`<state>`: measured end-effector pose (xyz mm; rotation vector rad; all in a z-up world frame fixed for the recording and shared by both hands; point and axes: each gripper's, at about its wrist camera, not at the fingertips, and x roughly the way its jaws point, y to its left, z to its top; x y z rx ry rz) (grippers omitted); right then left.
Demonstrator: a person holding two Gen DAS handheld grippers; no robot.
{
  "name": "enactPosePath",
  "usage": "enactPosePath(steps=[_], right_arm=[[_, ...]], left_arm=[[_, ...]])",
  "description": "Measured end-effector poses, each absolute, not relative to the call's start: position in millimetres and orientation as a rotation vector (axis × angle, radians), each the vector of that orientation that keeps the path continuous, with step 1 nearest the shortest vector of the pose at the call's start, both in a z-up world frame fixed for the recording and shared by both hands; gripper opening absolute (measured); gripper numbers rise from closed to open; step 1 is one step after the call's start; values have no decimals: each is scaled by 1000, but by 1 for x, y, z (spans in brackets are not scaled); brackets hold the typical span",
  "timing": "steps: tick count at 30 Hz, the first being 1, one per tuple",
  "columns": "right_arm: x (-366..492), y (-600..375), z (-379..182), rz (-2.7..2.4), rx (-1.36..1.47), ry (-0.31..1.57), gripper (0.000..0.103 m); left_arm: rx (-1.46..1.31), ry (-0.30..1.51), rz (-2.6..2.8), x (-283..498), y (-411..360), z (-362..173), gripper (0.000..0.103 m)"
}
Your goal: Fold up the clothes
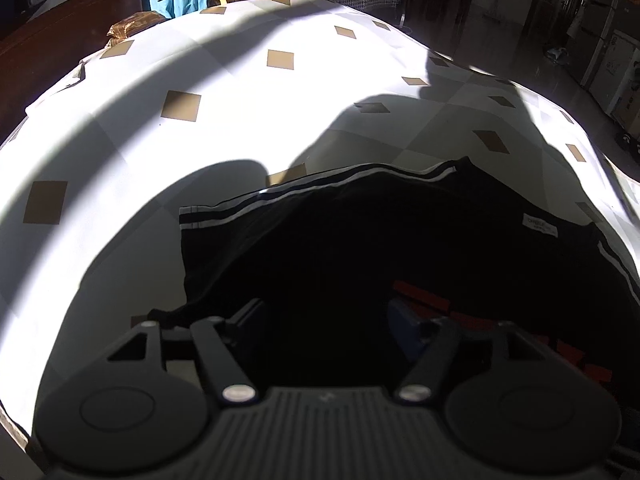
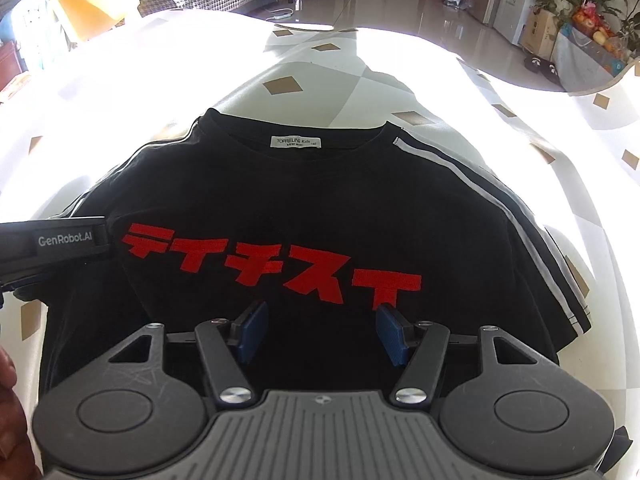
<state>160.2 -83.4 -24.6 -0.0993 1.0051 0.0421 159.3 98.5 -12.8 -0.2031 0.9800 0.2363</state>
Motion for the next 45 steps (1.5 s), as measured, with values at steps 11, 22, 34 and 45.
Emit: enactPosePath(steps=[11, 22, 34, 45], right_arm=[[158, -97, -33, 33, -81, 1028, 58], [152, -107, -32, 5, -67, 1027, 59], [128, -113, -32, -15, -59, 1011, 60], [110, -119, -29, 5, -46, 1006, 60]], left_arm=[[-96, 1013, 166, 153, 73, -28, 89], [-71, 1010, 154, 137, 74, -32, 99], [-24, 1022, 135, 123, 66, -30, 101], [20, 1031, 136, 108, 55, -25, 100]])
